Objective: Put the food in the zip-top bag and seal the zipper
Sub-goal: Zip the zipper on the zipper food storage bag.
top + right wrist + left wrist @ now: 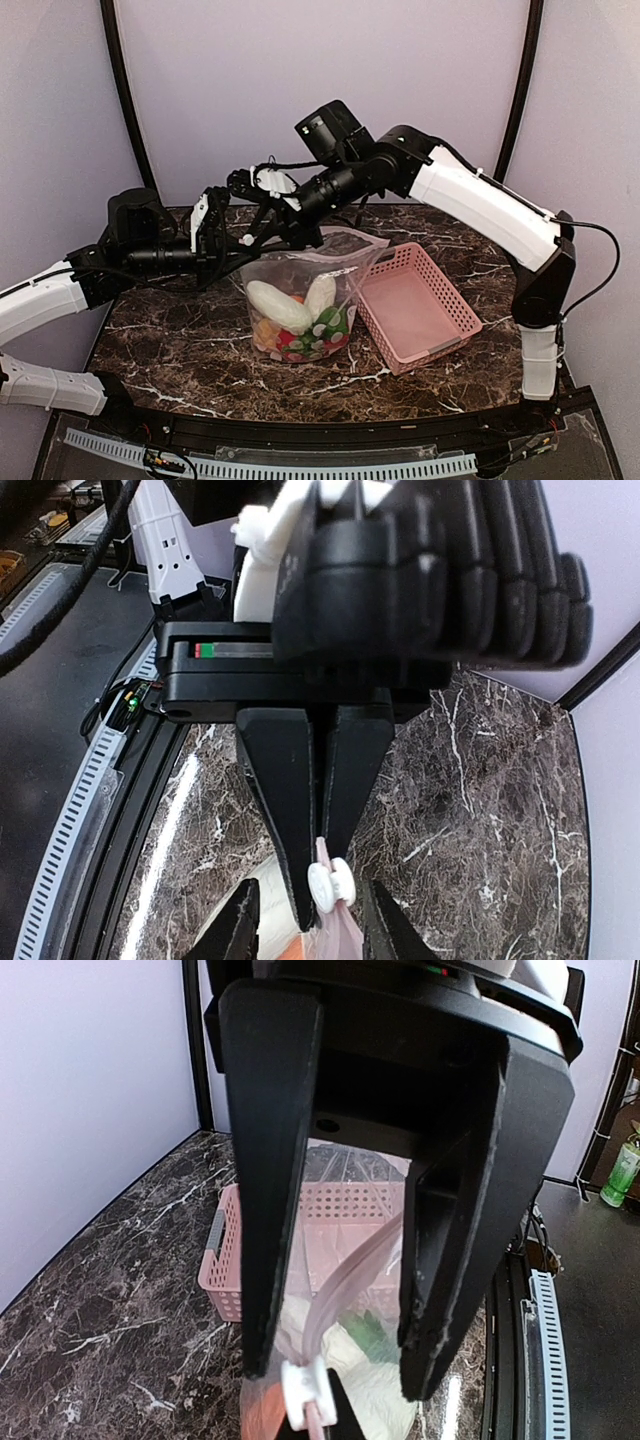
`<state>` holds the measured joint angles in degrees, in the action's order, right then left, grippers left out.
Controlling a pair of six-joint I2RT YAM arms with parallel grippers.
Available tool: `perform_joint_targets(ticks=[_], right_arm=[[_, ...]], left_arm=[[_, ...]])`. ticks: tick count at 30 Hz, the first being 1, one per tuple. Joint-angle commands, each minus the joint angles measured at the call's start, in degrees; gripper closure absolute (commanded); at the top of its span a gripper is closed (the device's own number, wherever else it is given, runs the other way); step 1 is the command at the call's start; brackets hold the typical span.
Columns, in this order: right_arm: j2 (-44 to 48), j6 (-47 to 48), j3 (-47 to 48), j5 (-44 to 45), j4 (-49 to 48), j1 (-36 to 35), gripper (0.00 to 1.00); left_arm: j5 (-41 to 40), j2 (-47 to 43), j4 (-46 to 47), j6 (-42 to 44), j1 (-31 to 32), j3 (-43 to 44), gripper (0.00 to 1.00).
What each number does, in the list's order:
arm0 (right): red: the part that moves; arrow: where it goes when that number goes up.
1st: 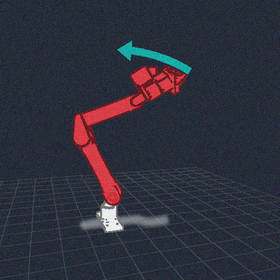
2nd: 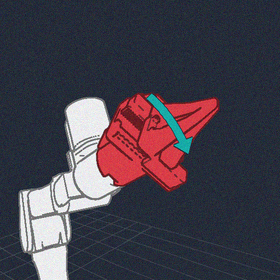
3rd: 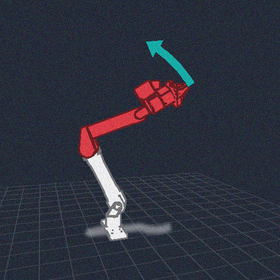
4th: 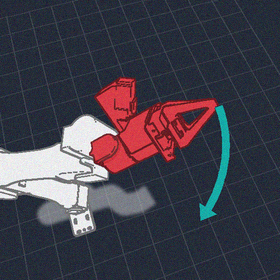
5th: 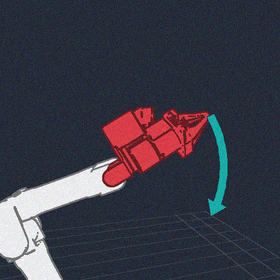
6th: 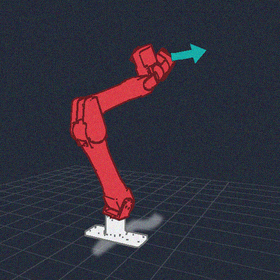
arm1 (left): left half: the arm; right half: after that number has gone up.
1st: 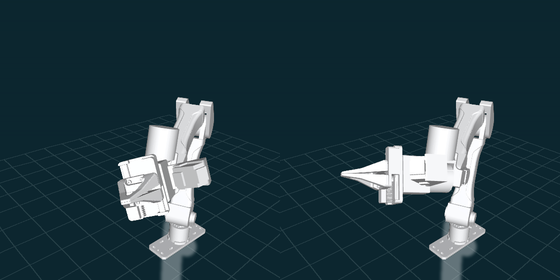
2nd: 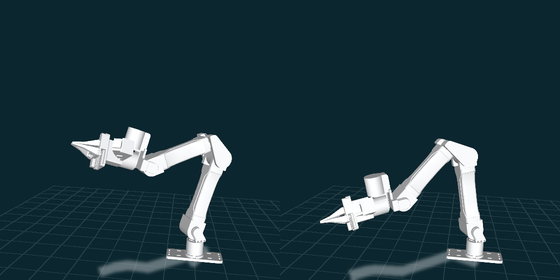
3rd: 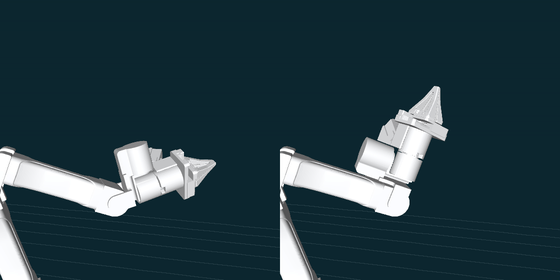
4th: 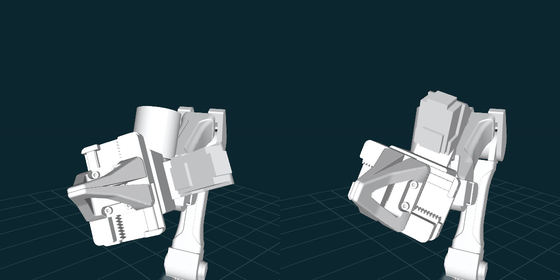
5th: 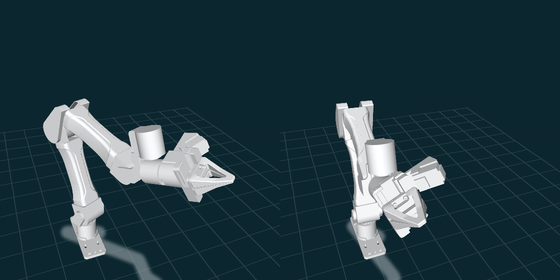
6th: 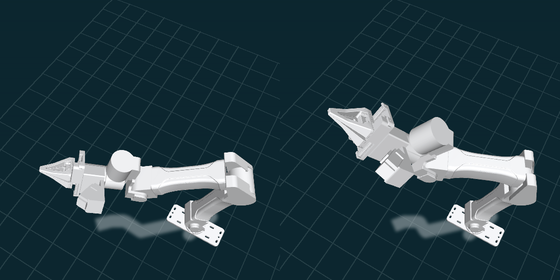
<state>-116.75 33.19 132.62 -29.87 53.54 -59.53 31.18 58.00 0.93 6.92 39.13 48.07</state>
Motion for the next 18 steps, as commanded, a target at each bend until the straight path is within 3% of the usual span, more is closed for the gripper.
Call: perform_joint_targets(ticks=[1,7,14,18], right_arm=[[-1.5,-1.0,1.9,-0.2,-1.4,-0.3,0.67],[-1.9,-1.3,2.3,0.3,-1.5,-0.3,0.69],[-1.1,-1.1,1.8,-0.3,-1.3,-0.4,0.92],[-0.9,-0.8,1.4,0.3,-0.9,-0.3,0.99]], left_arm=[[1.5,-0.7,-0.6,0.7,0.2,1.7,0.99],[1.5,-0.8,-0.6,0.7,0.2,1.5,0.99],[0.6,-0.7,-0.6,0.7,0.2,1.0,0.99],[-0.5,-0.8,-0.1,-0.1,0.2,0.6,0.99]])
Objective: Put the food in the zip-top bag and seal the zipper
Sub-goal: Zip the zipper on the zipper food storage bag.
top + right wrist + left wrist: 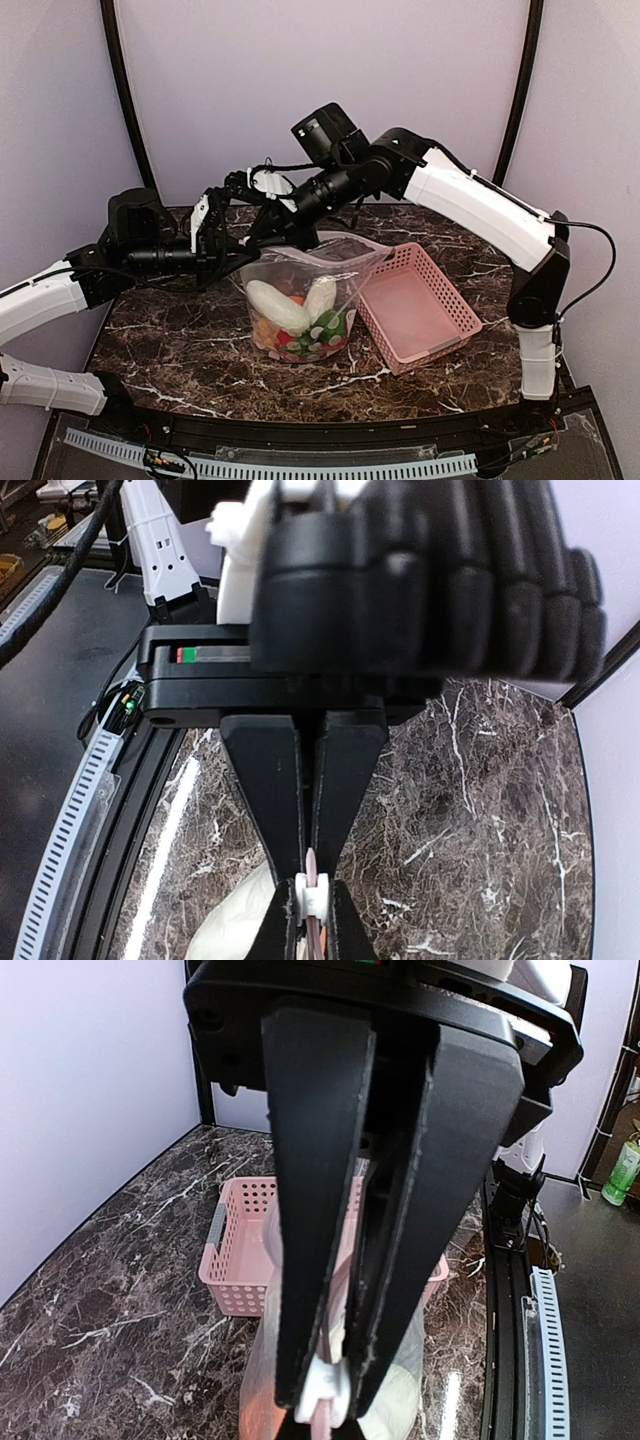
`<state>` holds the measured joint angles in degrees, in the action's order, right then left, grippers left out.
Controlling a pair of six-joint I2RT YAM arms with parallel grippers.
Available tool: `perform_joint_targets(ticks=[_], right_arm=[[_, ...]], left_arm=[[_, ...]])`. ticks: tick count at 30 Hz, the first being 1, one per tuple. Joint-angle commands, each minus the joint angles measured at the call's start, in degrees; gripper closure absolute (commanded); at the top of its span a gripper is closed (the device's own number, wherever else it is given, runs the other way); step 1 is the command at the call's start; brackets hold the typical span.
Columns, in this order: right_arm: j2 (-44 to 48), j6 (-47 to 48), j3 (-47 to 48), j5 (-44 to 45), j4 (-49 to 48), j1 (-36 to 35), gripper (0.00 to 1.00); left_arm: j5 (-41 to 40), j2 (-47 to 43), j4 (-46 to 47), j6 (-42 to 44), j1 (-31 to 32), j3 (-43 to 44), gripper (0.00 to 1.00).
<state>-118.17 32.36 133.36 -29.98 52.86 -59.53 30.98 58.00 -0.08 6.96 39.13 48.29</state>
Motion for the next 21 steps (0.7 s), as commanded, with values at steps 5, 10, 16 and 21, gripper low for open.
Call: perform_joint_targets(ticks=[5,10,16,21], right_arm=[[1.2,0.8,-0.6,2.0,0.2,-0.2,1.00],[2.7,1.1,-2.9,3.6,0.3,1.4,1.00],[6.3,2.8,-8.5,5.2,0.3,4.6,1.00],[10.7,4.2,-15.3,5.1,-0.1,7.1,1.00]], left_arm=[[-1.8,-2.2,1.6,-0.2,0.2,-0.2,0.99],[-5.0,-4.3,1.3,0.3,0.2,-1.3,0.99],[-7.1,-5.6,1.4,0.2,0.1,-2.6,0.99],[-7.2,-5.1,1.8,-0.1,-0.1,-2.6,0.99]])
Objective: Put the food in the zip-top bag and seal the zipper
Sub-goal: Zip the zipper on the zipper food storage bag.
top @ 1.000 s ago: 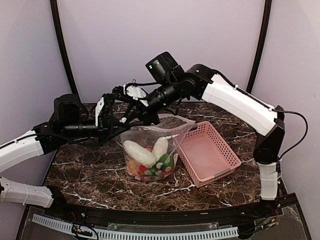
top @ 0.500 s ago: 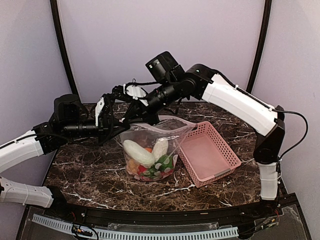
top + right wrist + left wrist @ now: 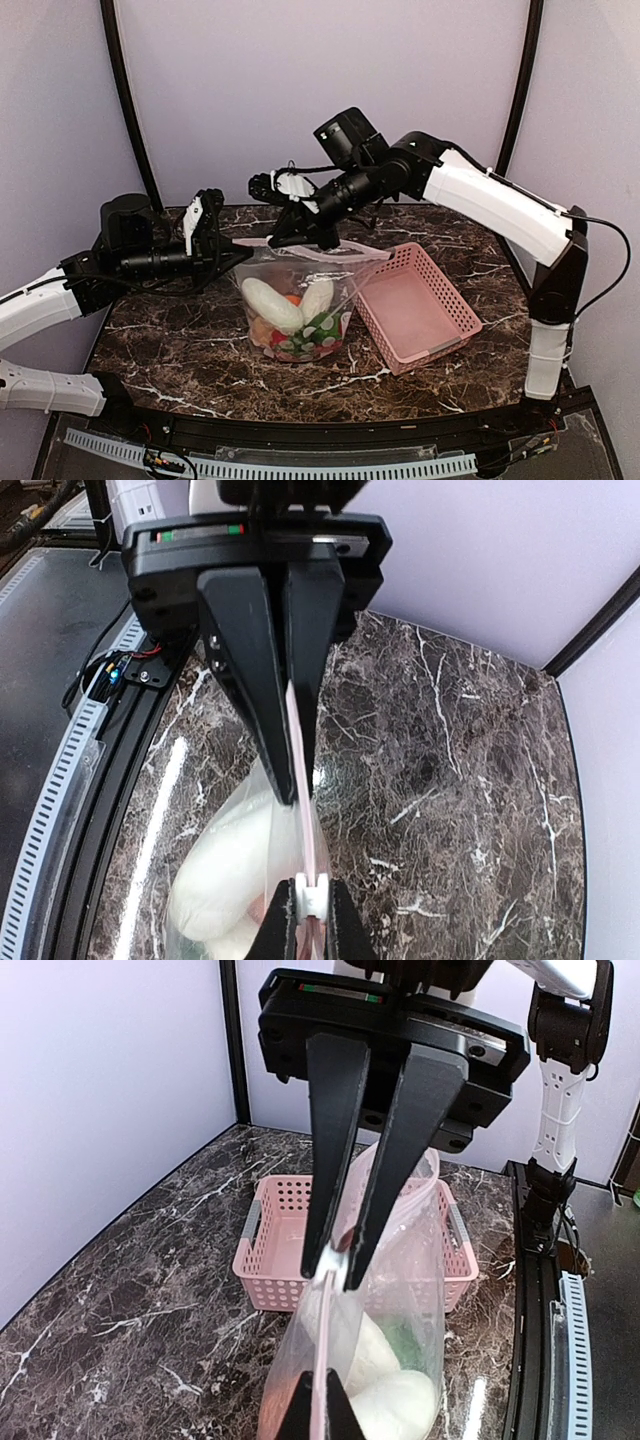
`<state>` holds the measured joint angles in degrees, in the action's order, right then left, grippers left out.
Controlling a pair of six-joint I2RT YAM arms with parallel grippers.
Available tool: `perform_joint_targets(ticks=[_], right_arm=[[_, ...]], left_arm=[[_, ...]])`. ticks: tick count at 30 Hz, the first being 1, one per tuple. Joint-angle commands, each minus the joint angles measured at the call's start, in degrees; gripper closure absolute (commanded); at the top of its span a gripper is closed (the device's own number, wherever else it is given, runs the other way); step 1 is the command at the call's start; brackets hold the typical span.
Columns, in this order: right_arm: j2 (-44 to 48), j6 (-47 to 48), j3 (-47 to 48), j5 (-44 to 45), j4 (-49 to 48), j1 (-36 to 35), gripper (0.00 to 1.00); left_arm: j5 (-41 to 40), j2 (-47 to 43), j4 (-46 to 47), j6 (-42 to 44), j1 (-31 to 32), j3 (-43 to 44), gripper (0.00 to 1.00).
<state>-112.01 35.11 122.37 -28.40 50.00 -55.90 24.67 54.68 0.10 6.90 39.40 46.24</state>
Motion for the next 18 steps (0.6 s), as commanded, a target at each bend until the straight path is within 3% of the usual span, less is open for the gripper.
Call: perform_joint_targets(ticks=[1,18], right_arm=[[5.4,1.5,-5.5,3.5,2.7,3.9,1.00],[16.7,2.4,-21.2,4.1,2.3,14.5,1.00]], left_arm=[[-1.0,-1.6,1.7,-0.1,-0.3,-0.5,0.99],[-1.6,-0.1,2.0,-0.4,-1.1,-0.6,0.99]])
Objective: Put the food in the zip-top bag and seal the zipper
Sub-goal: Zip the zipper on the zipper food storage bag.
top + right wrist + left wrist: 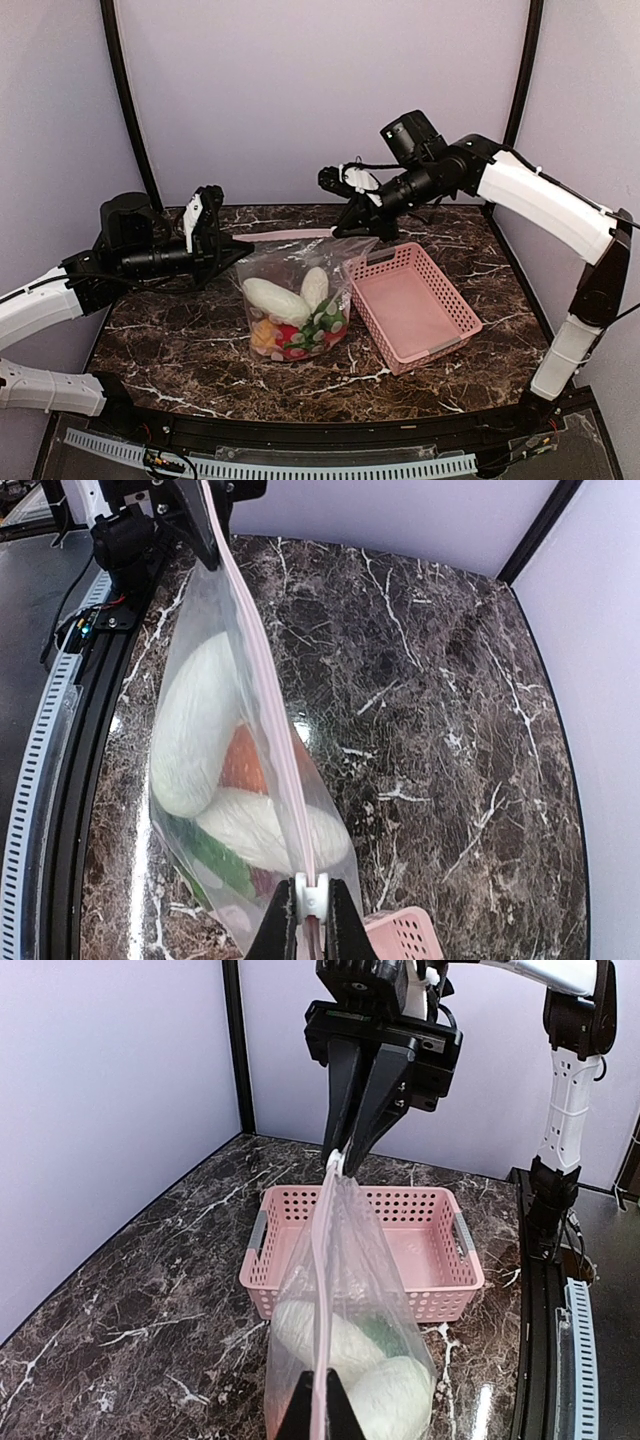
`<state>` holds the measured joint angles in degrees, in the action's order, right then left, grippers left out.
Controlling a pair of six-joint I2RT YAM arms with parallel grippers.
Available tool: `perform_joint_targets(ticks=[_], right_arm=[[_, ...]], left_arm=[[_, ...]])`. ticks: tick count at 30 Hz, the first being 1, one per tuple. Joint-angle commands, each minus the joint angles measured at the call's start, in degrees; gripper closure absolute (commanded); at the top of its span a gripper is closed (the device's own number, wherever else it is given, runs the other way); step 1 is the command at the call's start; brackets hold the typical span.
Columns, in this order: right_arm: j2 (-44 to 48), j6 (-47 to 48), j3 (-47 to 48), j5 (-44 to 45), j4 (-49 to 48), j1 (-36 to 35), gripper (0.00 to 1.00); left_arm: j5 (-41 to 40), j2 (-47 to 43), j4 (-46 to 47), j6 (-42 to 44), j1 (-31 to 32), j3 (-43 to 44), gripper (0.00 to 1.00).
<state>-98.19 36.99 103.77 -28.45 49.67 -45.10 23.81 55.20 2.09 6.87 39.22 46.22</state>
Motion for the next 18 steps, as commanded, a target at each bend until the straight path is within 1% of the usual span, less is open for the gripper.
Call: perform_joint_targets(ticks=[1,11,18], right_arm=[[3.3,0.6,-3.1,4.1,2.6,4.2,1.00],[7.0,1.2,-8.7,4.3,1.9,9.0,1.00],[7.8,1.2,-9.7,4.4,1.5,11.0,1.00]], left_arm=[[-0.8,-0.7,0.1,-0.3,-0.9,-0.6,0.99],[-1.0,-0.3,0.8,-0.3,-1.0,-1.3,0.99],[-0.9,-0.2,1.6,-0.5,-1.1,-2.0,0.99]])
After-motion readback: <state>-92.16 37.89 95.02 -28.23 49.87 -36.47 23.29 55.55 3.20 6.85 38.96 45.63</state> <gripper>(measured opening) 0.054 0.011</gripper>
